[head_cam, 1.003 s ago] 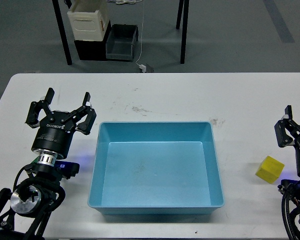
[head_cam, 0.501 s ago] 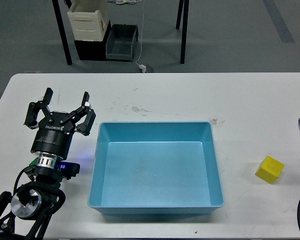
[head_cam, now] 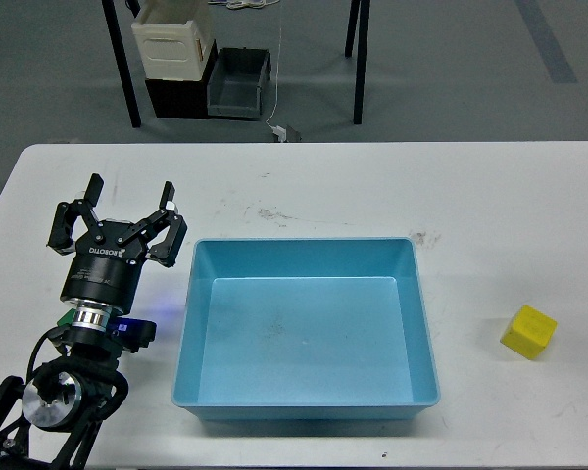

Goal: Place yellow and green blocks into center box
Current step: 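Move the right gripper toward the yellow cube beside the box, then lower the right gripper onto the yellow cube and close it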

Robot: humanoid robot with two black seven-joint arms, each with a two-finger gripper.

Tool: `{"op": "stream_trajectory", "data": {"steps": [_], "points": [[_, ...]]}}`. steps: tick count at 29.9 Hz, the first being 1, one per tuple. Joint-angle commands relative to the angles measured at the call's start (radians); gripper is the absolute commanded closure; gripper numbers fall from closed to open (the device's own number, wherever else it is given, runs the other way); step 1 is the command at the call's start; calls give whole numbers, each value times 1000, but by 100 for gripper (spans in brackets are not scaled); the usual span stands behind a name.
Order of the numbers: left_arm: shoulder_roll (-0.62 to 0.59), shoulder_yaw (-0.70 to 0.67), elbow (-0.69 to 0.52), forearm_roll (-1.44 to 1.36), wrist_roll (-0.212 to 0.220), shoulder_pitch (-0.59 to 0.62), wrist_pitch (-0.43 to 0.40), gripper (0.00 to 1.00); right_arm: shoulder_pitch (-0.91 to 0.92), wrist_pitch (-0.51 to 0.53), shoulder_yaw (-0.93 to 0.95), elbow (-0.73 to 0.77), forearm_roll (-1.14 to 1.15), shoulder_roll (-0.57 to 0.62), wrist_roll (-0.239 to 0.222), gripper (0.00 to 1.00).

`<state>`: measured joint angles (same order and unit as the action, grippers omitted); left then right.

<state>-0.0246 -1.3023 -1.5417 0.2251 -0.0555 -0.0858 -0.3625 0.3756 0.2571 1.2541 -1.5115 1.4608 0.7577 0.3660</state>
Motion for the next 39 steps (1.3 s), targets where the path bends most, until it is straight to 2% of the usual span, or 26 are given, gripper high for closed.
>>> {"op": "stream_trajectory", "data": {"steps": [1,5,8,10,13,19,24,27,33,39], "points": [[2,0,2,0,0,0,2,0,227,5,-334,78,151,176,123,0],[5,2,2,0,0,-2,5,0,503,5,-721,149,280,268,123,0],[3,0,6,0,0,-2,4,0,699,5,-989,146,483,311,123,0],[3,0,8,0,0,-2,4,0,796,4,-1125,146,582,312,123,0],[3,0,8,0,0,-2,5,0,861,4,-1255,151,596,307,123,0],[5,0,11,0,-1,-2,4,0,847,20,-1306,151,586,281,123,0],[5,0,15,2,-1,-3,2,0,847,151,-1311,148,498,252,123,1],[8,2,22,2,-1,-8,0,0,818,179,-1320,146,466,238,123,1],[6,2,22,2,-1,-9,0,0,773,183,-1325,145,550,190,123,1],[8,2,25,2,-1,-9,0,0,778,232,-1378,145,602,157,123,1]]}}
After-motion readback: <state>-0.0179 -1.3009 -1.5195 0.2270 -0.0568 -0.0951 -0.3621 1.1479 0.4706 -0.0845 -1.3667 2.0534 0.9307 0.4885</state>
